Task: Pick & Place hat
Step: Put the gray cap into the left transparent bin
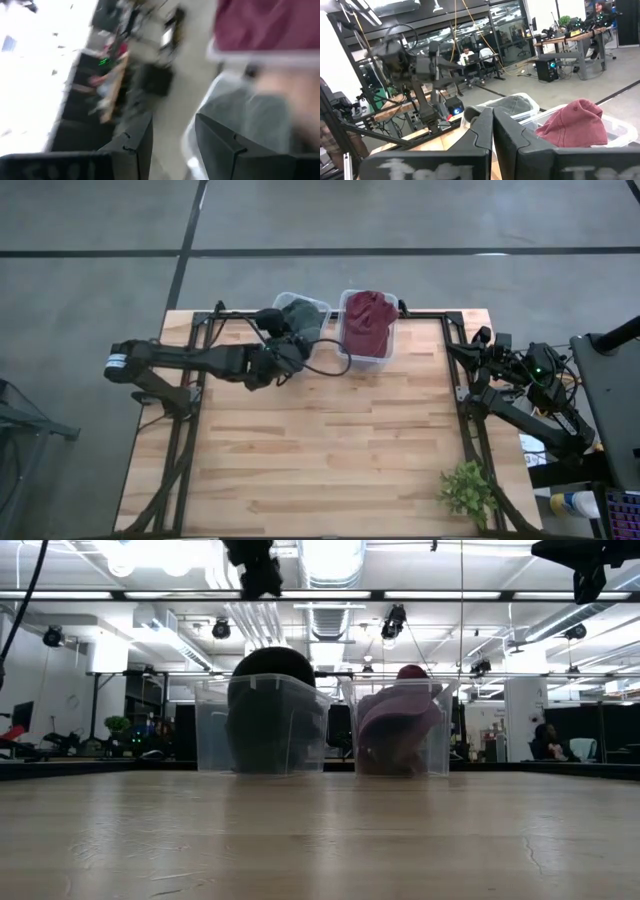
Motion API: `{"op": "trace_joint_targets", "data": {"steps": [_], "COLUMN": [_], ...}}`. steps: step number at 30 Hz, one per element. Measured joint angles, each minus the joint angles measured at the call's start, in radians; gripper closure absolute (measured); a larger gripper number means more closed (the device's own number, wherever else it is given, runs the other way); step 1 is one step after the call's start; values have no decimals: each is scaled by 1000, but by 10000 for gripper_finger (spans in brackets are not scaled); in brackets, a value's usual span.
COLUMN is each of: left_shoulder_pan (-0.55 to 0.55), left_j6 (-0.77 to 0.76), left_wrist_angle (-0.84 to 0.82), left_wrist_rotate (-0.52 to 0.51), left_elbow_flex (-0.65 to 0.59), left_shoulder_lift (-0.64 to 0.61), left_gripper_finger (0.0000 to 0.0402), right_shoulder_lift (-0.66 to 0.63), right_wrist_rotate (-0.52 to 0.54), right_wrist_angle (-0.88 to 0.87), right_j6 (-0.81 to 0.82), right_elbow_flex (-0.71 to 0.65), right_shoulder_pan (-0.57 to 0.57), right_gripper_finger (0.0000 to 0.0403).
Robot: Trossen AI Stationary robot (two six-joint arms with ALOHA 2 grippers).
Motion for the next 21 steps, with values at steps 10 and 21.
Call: {"op": "trace_joint_targets", "data": {"steps": [10, 21], "left_shoulder_pan": [158, 343], "left_j6": [-207, -380], "left_wrist_angle": [-6, -81], "left_wrist_rotate": [504, 804], "left_elbow_flex": [31, -141], "left_shoulder_lift": [0, 2], "left_gripper_finger": [262, 262], "right_shoulder_lift": [0, 0], "right_wrist_rotate": [-2, -3], "right_wrist_angle": [0, 0], "right_j6": [3, 1], "right_elbow_flex": [0, 0], "right_shoulder_pan": [0, 0], "right_gripper_finger": [394, 394]}}
